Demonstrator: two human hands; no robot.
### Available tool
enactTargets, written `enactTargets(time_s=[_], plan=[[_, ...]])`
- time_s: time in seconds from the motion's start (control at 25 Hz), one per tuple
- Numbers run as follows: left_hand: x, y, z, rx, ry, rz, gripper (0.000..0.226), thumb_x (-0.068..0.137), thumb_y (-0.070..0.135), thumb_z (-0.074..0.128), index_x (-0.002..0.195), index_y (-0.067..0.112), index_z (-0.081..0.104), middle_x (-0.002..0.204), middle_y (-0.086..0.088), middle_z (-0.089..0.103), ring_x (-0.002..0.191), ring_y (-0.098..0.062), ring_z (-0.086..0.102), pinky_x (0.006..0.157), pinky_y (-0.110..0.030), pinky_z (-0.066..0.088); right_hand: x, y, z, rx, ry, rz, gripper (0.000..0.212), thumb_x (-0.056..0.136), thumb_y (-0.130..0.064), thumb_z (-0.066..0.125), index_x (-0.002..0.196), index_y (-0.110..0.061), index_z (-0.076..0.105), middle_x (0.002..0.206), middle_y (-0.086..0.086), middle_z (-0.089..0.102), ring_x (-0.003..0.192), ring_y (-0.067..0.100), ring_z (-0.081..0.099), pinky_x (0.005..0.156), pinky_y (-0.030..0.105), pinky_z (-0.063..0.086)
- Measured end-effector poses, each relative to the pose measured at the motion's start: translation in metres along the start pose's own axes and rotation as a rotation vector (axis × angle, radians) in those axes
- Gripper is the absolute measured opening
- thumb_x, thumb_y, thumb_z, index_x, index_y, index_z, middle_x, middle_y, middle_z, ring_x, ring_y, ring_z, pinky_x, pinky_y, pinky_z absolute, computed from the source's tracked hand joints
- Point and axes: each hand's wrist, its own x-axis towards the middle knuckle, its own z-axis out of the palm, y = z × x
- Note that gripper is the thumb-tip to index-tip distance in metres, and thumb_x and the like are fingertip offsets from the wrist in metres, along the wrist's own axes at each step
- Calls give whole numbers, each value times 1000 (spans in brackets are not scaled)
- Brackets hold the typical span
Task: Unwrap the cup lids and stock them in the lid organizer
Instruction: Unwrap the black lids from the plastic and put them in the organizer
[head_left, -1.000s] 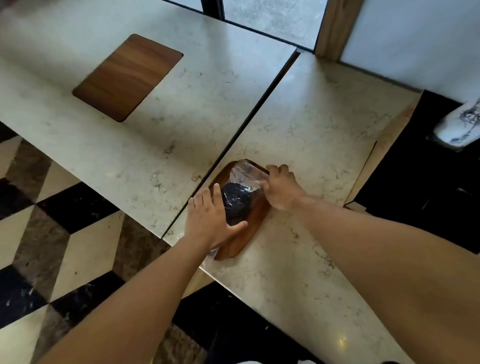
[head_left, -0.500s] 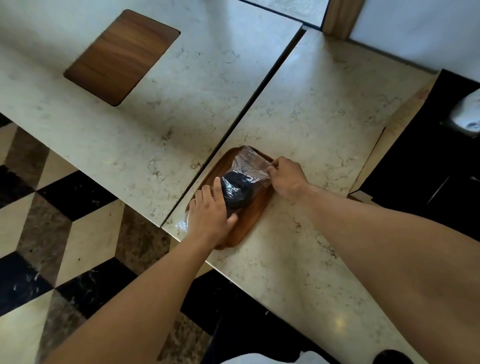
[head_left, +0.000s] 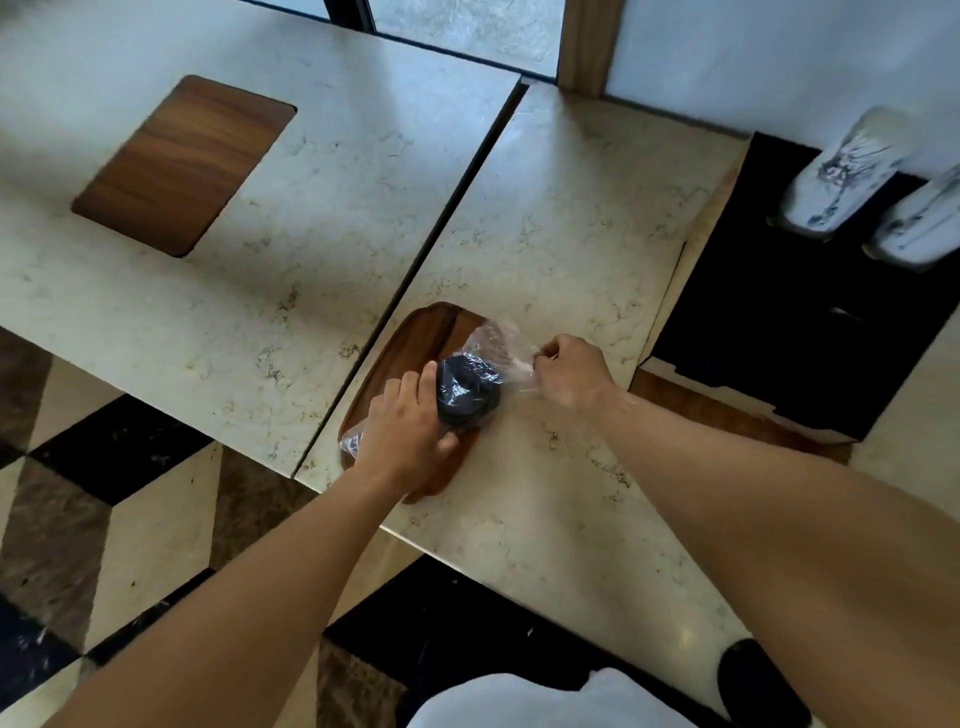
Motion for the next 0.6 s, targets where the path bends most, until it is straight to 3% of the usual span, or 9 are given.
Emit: enactTargets(time_s=[0.16, 0.36, 0.48, 0.6], plan=[[8, 28, -1, 10, -19, 150, 91, 84, 42, 70, 156, 6, 26, 133, -16, 52, 114, -33, 51, 95, -47, 45, -27, 46, -19, 67, 65, 103, 11, 94, -30, 59, 86, -23, 62, 83, -6, 63, 72, 9, 57, 56, 23, 40], [12, 73, 14, 65, -77, 368, 91, 84, 48, 68, 155, 8, 26, 132, -15, 53, 115, -35, 51, 96, -47, 46, -73, 107, -43, 205, 140, 248, 16, 95, -29, 60, 79, -28, 59, 81, -3, 70, 69, 10, 65, 49, 22, 43], [7, 101, 29, 67, -128, 481, 90, 85, 49, 66, 155, 11, 24, 138, -13, 50, 122, -33, 50, 102, -46, 44, -103, 143, -53, 199, 171, 298, 15, 96, -27, 62, 81, -29, 59, 84, -5, 69, 73, 9, 64, 53, 23, 43], [0, 118, 43, 122, -171, 574, 89, 85, 50, 63, 154, 12, 22, 137, -12, 50, 122, -32, 49, 105, -44, 42, -130, 171, -51, 221, 206, 370, 6, 94, -23, 63, 90, -20, 66, 89, 1, 72, 81, 18, 68, 64, 28, 52]])
